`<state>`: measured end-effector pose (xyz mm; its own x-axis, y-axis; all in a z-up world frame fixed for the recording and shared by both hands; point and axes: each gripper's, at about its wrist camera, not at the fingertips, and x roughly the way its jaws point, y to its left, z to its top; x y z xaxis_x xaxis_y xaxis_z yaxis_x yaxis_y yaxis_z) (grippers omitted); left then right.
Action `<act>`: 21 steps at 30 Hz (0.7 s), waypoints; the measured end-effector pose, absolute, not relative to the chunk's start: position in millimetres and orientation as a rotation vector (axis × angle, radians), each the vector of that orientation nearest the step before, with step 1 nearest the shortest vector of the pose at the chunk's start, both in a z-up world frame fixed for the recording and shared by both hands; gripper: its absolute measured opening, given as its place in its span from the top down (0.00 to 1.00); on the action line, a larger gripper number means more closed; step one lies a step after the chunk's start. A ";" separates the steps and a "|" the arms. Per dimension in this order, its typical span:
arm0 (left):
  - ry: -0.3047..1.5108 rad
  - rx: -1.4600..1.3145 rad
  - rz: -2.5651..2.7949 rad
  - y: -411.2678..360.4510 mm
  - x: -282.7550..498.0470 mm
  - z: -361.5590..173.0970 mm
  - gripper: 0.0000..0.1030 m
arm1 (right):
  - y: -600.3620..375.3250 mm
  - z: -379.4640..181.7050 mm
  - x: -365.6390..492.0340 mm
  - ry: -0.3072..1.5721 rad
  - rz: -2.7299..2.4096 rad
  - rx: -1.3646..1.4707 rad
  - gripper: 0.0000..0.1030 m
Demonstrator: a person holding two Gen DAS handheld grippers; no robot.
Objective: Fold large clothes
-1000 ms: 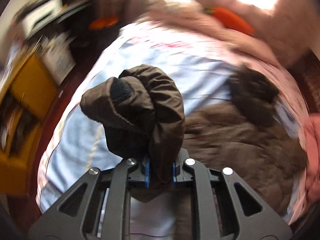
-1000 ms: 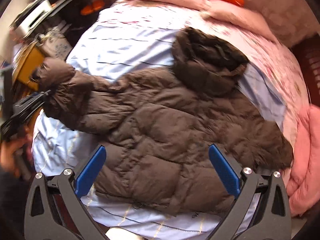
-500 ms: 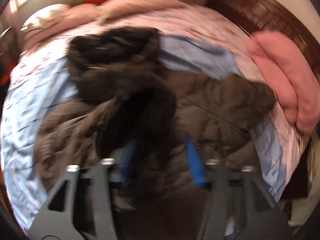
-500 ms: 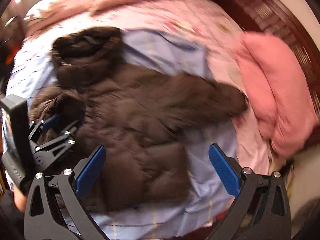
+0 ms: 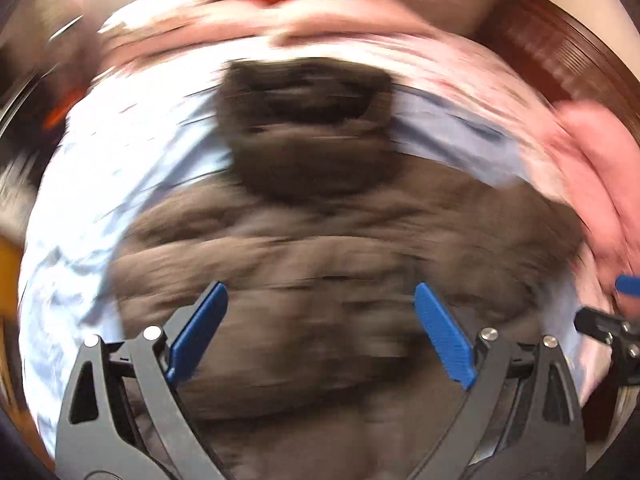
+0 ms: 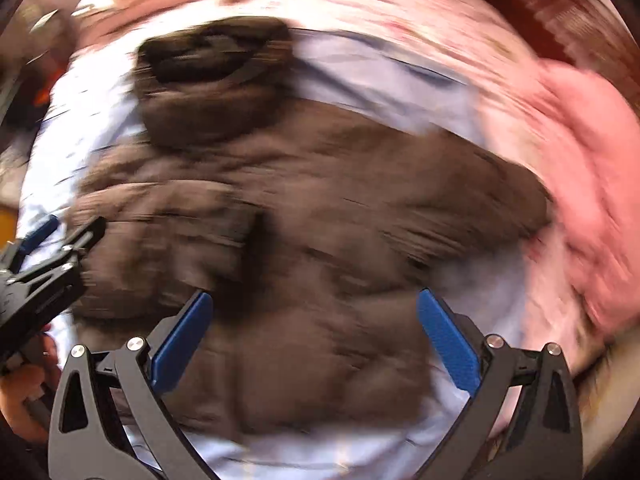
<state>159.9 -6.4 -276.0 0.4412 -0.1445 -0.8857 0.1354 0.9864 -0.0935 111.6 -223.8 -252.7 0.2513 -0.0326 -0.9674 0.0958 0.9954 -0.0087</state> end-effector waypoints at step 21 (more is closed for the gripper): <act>1.476 -0.065 -0.011 116.6 187.1 -459.8 0.02 | -78.1 -453.6 191.9 1.541 0.068 -0.173 0.01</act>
<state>187.1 116.6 -459.8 0.0953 -0.0468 -0.9944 -0.0325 0.9982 -0.0501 191.9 -78.1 -453.6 0.0312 -0.0650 -0.9974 -0.1522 0.9859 -0.0690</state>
